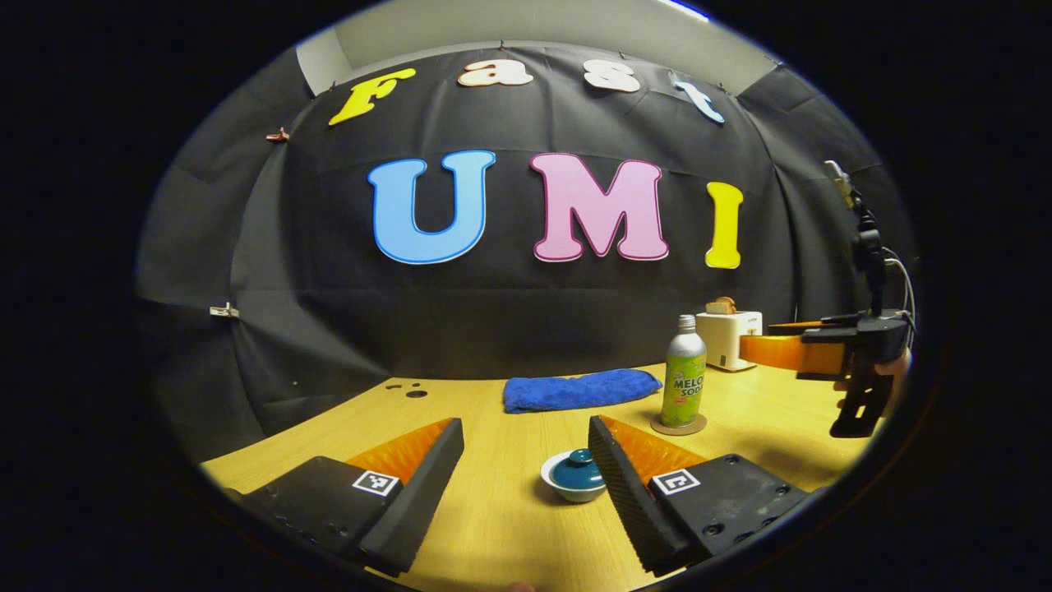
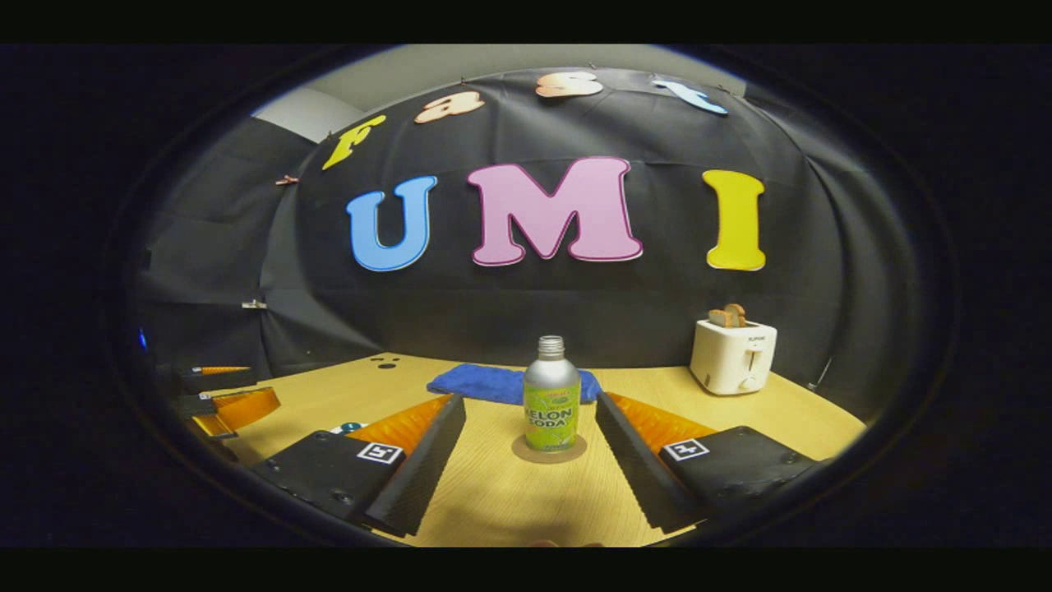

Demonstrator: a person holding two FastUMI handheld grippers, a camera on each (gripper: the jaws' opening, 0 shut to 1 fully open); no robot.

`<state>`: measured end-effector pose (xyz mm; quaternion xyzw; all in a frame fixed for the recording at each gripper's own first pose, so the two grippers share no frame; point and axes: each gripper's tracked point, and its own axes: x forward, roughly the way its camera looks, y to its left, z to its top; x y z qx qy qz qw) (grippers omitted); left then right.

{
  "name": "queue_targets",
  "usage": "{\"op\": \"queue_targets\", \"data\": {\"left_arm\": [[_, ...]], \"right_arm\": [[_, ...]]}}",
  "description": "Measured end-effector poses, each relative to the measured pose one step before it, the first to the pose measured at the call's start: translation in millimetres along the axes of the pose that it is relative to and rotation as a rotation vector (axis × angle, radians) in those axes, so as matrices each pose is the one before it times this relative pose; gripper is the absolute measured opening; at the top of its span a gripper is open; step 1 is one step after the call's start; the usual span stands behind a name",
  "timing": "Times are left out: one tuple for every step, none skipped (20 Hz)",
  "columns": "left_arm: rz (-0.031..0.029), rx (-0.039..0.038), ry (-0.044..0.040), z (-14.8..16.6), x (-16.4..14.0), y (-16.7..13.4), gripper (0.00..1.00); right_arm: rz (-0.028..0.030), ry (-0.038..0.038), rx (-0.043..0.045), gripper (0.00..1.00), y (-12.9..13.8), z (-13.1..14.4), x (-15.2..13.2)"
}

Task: Open the teacup lid with one hand, grasp the water bottle and pour water into the teacup with the other hand; after pouring, place the water bottle on the coaster and then close the teacup lid.

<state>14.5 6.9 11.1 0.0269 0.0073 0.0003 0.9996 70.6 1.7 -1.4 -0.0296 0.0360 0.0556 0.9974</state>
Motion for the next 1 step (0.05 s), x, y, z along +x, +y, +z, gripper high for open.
{"op": "queue_targets", "data": {"left_arm": [[-0.00275, -0.01392, -0.00673, 0.4, -5.59, -1.59, 0.96]], "right_arm": [[-0.00006, -0.00154, 0.00737, 0.99, 1.47, -1.04, -13.69]]}}
